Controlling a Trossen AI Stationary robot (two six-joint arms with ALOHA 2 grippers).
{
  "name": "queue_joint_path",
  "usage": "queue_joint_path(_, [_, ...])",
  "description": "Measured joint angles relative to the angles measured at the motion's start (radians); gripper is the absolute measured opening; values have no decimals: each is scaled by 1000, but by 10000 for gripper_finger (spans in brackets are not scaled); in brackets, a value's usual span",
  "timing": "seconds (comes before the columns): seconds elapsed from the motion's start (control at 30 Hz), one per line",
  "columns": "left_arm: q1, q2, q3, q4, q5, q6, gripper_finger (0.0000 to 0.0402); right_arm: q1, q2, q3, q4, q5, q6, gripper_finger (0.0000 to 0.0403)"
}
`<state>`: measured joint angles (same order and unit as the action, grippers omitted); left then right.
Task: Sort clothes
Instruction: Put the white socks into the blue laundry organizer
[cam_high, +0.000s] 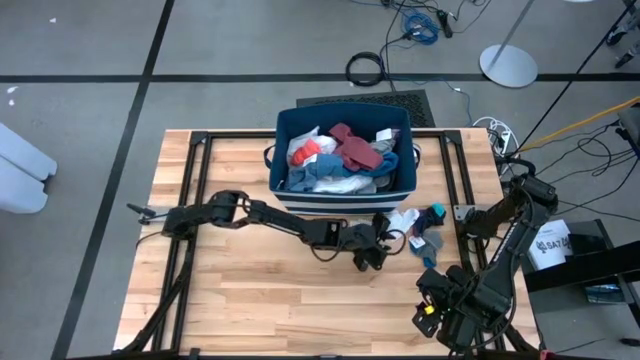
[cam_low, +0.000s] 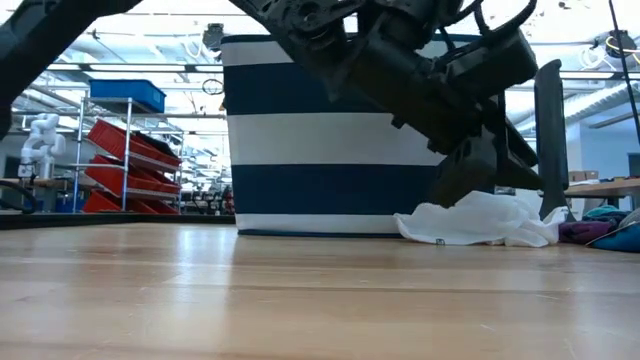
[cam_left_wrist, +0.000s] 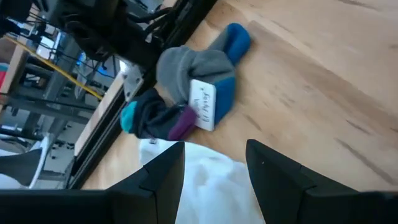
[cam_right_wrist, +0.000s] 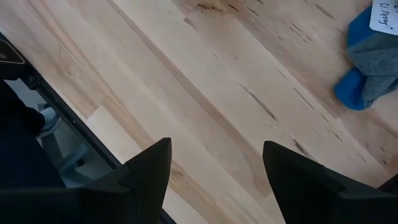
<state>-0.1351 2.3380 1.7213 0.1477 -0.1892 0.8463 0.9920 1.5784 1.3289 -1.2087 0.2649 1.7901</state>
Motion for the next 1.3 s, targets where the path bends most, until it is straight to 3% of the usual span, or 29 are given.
queue_joint_path(0.17, [20, 29, 55, -64, 40, -2, 180, 0, 0, 0, 2, -6, 1, 240])
queue_joint_path(0.4, [32, 42, 65, -102, -42, 54, 180, 0, 0, 0, 2, -5, -18, 240])
queue_joint_path(0.73, [48, 42, 64, -197, -72, 77, 180, 0, 0, 0, 1, -5, -16, 240])
queue_joint_path(1.3, [54, 42, 63, -277, -9, 24, 180, -10, 0, 0, 1, -5, -21, 240])
